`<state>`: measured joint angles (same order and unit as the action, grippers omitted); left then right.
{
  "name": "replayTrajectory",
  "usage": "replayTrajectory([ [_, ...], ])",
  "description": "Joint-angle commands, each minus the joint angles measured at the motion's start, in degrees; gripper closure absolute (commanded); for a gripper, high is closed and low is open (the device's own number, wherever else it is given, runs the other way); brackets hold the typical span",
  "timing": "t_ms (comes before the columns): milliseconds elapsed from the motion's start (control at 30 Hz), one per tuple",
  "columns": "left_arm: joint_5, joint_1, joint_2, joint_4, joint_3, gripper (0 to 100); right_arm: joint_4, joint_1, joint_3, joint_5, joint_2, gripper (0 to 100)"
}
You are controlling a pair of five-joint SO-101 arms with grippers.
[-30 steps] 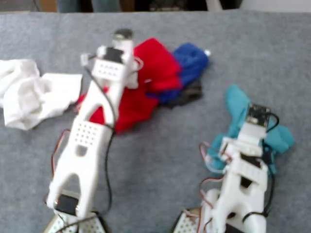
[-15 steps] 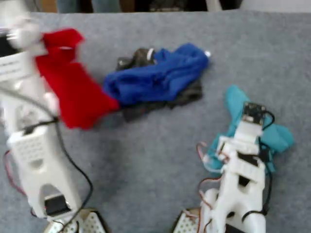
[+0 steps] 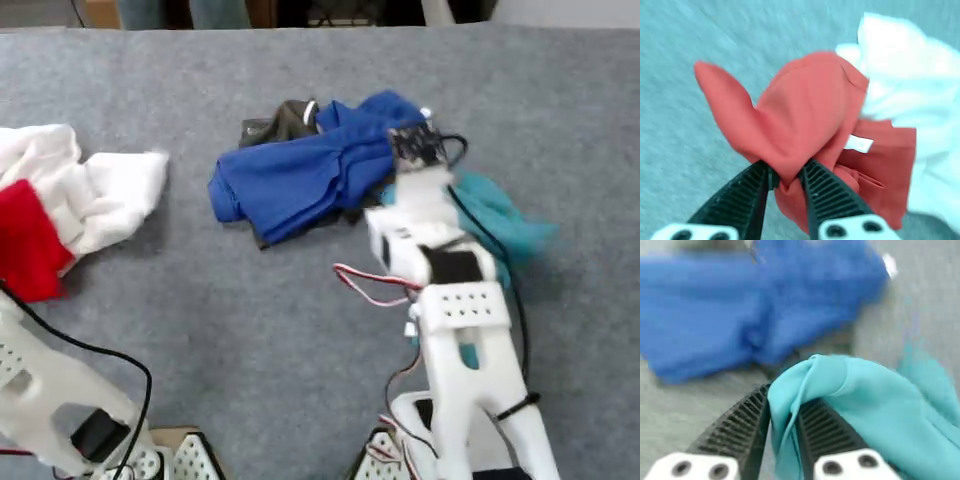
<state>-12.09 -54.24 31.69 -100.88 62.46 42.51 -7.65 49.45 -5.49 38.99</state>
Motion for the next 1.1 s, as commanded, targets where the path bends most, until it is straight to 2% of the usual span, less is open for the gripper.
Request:
replayTrajectory([
  [0, -0.4, 5.2, -1.8, 0.0, -6.6, 84, 4.6, 0.2, -8.8, 1.6, 0.5, 98.4],
  [133, 2.5, 16.0, -9.1, 0.0, -9.8, 75, 9.1, 10.2, -8.0, 1.6, 0.5, 98.4],
  [300, 8.5, 39.2, -16.5, 0.5, -21.3, 70, 9.1, 19.1, 0.9, -0.9, 0.7, 98.4],
  [400, 13.2, 51.3, -15.5, 6.9, -29.0, 70, 8.5, 21.9, 6.5, -3.2, 0.8, 98.4],
  [500, 17.3, 58.2, -12.3, 17.8, -37.0, 70, 4.0, 24.8, 12.0, -3.4, 0.8, 98.4],
  [667, 21.1, 62.3, -2.5, 32.2, -43.6, 70, -1.9, 26.9, 17.5, -3.7, 0.8, 98.4],
  [767, 25.0, 63.5, 3.7, 34.5, -42.4, 70, -3.2, 26.5, 19.1, -3.5, 0.8, 98.4],
  [900, 28.7, 64.0, 10.5, 33.8, -37.3, 72, -4.6, 26.5, 19.8, -3.5, 0.8, 98.4],
  [967, 28.5, 63.8, 12.7, 32.7, -34.0, 79, -4.6, 26.6, 19.6, -3.5, 0.8, 98.4],
  [1067, 24.7, 63.0, 14.7, 29.7, -29.1, 98, -4.4, 26.5, 19.5, -3.6, 0.8, 98.4],
])
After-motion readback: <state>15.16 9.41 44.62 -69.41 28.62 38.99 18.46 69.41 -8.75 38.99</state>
